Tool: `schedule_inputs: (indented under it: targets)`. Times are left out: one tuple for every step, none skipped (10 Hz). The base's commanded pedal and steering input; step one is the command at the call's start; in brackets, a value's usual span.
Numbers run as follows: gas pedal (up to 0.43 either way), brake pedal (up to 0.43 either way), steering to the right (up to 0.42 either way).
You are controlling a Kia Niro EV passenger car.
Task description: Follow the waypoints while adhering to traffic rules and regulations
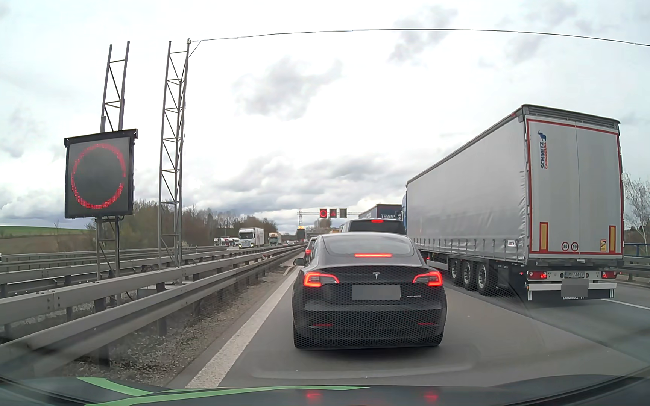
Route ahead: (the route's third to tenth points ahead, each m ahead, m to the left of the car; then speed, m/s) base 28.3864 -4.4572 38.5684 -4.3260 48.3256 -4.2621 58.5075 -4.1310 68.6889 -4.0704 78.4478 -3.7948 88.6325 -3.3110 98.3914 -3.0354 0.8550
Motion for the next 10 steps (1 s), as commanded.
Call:
schedule_inputs:
  targets:
    - [0.0, 0.201, -0.003]
    - [0.0, 0.201, -0.003]
    - [0.0, 0.201, -0.003]
    - [0.0, 0.201, -0.003]
    - [0.0, 0.201, -0.003]
    - [0.0, 0.201, -0.003]
    - [0.0, 0.195, -0.003]
    - [0.0, 0.195, -0.003]
    - [0.0, 0.195, -0.003]
    - [0.0, 0.201, -0.003]
